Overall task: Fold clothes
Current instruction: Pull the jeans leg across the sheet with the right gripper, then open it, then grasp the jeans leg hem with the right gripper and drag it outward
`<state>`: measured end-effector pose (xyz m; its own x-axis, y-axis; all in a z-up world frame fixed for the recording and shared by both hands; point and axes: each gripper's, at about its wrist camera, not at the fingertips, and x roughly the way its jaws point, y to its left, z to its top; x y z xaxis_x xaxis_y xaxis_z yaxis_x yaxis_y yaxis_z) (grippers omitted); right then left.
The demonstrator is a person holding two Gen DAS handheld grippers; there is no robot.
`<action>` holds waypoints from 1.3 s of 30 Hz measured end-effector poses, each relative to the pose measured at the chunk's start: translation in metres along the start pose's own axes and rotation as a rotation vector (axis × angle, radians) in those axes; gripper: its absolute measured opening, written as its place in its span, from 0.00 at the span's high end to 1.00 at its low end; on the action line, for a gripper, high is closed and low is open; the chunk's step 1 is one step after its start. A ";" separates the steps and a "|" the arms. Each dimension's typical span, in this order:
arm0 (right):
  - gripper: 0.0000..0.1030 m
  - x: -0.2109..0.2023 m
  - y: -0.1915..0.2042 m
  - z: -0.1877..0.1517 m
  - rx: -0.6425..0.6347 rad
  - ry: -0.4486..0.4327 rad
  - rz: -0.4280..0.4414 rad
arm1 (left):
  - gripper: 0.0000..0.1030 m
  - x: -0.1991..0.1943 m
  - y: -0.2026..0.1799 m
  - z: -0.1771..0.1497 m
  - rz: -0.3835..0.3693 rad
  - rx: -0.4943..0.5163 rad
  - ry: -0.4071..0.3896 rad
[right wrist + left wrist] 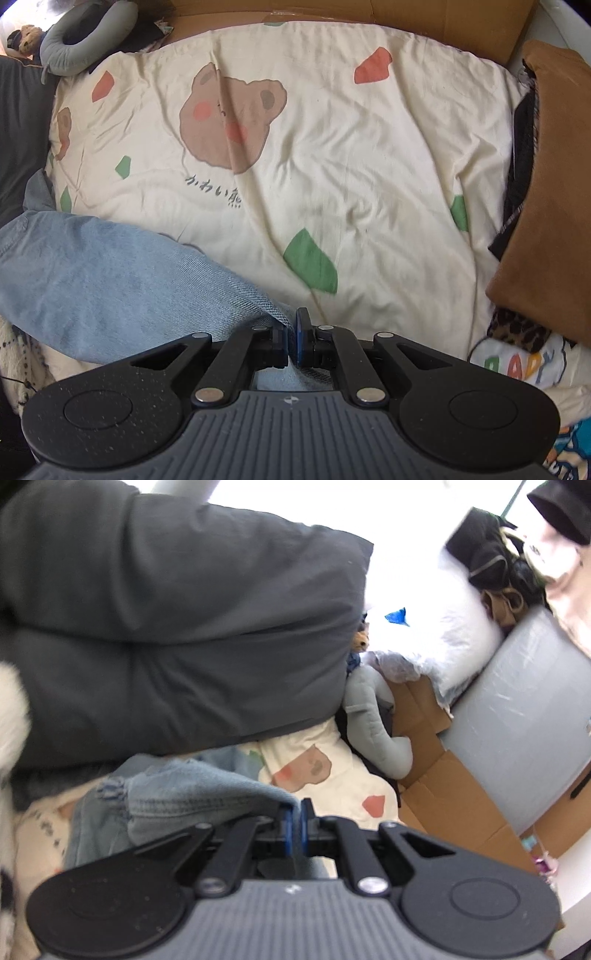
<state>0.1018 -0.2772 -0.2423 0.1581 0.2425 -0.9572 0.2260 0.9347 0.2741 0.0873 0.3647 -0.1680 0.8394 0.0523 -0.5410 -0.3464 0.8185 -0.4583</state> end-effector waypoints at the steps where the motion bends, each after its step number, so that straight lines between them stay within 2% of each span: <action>1: 0.98 0.003 -0.001 0.006 -0.003 -0.002 -0.002 | 0.95 0.007 -0.004 0.003 0.003 0.011 0.002; 9: 0.98 0.039 0.003 0.062 -0.054 -0.010 -0.029 | 0.95 0.074 -0.035 0.022 0.026 0.125 0.035; 14: 0.94 0.066 0.006 0.087 -0.059 -0.017 -0.062 | 0.95 0.116 -0.050 0.034 0.047 0.194 0.066; 15: 0.88 0.068 0.005 0.090 -0.055 -0.023 -0.071 | 0.95 0.124 -0.053 0.036 0.052 0.209 0.073; 16: 0.76 0.069 0.005 0.093 -0.052 -0.031 -0.080 | 0.95 0.132 -0.056 0.038 0.057 0.222 0.081; 18: 0.61 0.067 0.003 0.095 -0.053 -0.053 -0.088 | 0.95 0.148 -0.061 0.041 0.065 0.251 0.098; 24: 0.60 0.050 0.000 0.089 -0.058 -0.103 -0.109 | 0.95 0.200 -0.068 0.045 0.077 0.267 0.153; 30: 0.60 0.034 0.009 0.064 -0.091 -0.138 -0.095 | 0.95 0.251 -0.074 0.043 0.113 0.327 0.202; 39: 0.60 0.047 0.046 0.039 -0.137 -0.064 -0.010 | 0.90 0.318 -0.060 0.029 0.202 0.326 0.288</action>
<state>0.1570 -0.2326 -0.2712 0.2181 0.2199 -0.9508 0.0949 0.9649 0.2449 0.3875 0.3488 -0.2924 0.6028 0.1061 -0.7908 -0.3024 0.9476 -0.1034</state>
